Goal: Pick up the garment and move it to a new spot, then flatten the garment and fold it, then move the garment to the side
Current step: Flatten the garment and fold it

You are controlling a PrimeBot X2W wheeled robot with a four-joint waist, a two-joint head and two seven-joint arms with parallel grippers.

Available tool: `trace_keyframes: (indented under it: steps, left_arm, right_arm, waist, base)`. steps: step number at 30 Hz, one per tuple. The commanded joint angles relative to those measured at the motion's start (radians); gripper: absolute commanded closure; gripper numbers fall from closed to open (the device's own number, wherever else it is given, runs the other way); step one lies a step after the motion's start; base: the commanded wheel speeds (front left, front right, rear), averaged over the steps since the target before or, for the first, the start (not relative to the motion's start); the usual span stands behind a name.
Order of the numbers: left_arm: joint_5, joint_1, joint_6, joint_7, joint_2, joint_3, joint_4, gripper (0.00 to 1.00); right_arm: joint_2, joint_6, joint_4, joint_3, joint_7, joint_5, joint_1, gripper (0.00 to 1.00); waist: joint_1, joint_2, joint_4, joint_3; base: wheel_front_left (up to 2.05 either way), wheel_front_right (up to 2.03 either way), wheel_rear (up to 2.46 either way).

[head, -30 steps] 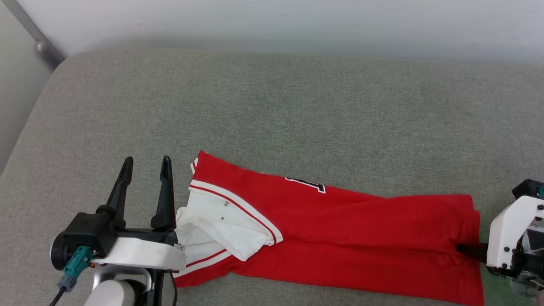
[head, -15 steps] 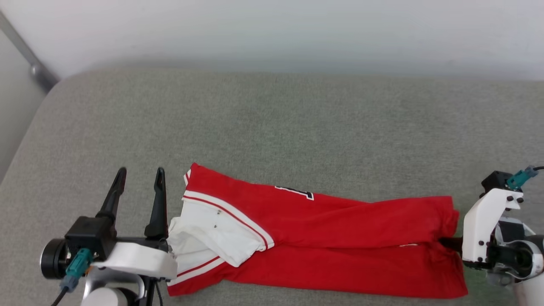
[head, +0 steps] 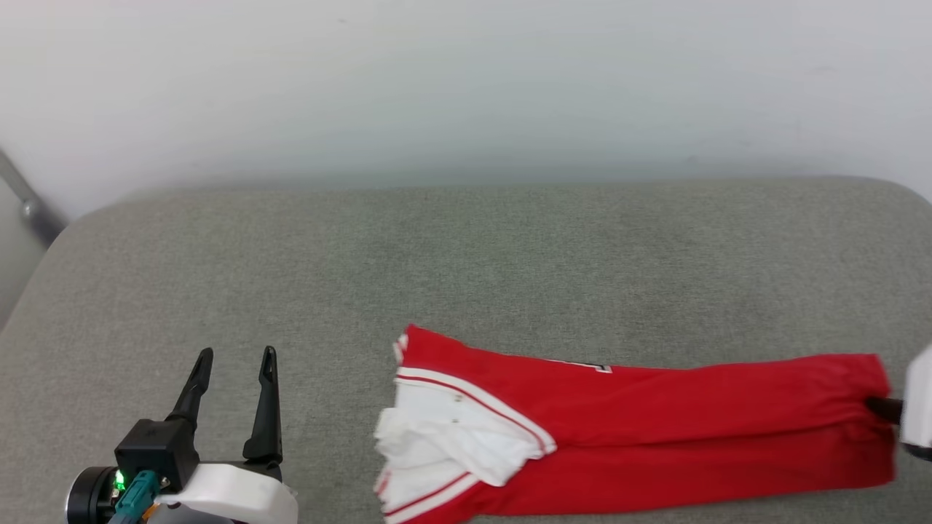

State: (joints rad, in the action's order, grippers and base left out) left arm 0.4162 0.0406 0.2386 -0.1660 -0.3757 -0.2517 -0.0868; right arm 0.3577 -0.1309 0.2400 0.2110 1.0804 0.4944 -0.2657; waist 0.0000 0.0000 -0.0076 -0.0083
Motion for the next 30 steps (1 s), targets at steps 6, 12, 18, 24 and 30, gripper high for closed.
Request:
trace_keyframes:
  steps: [6, 12, 18, 24, 30]
  left_arm:
    - [-0.005, 0.019, 0.01, -0.009, -0.008, 0.002, -0.004, 0.0]
    - [-0.008, 0.003, 0.013, -0.009, -0.007, -0.004, 0.003, 0.0]
    - [-0.009, -0.016, 0.009, -0.005, -0.007, -0.012, 0.006, 0.0]
    - [-0.016, -0.051, -0.001, 0.009, -0.001, -0.036, 0.002, 0.0]
    - [-0.011, -0.076, -0.008, 0.016, 0.014, -0.052, 0.012, 0.0]
  right_arm:
    - [-0.015, 0.0, -0.053, 0.154, 0.06, -0.041, 0.012, 1.0]
    - [-0.199, 0.0, -0.034, 0.244, 0.143, 0.053, -0.027, 1.0]
    - [-0.304, 0.0, 0.027, 0.195, 0.175, 0.165, -0.061, 1.0]
    - [-0.307, 0.0, 0.182, -0.052, 0.056, 0.406, -0.116, 1.0]
    - [-0.308, 0.0, 0.273, -0.316, -0.113, 0.598, -0.162, 1.0]
  waist:
    - [0.0, 0.0, -0.012, -0.003]
    - [0.0, 0.0, -0.009, 0.006]
    - [0.0, 0.0, 0.01, 0.02]
    - [0.0, 0.0, 0.054, 0.043]
    - [0.0, 0.0, 0.101, 0.066]
  base:
    - [0.0, 0.0, 0.0]
    - [0.0, 0.0, 0.0]
    - [0.0, 0.0, 0.0]
    - [0.0, 0.0, 0.0]
    - [0.0, 0.0, 0.0]
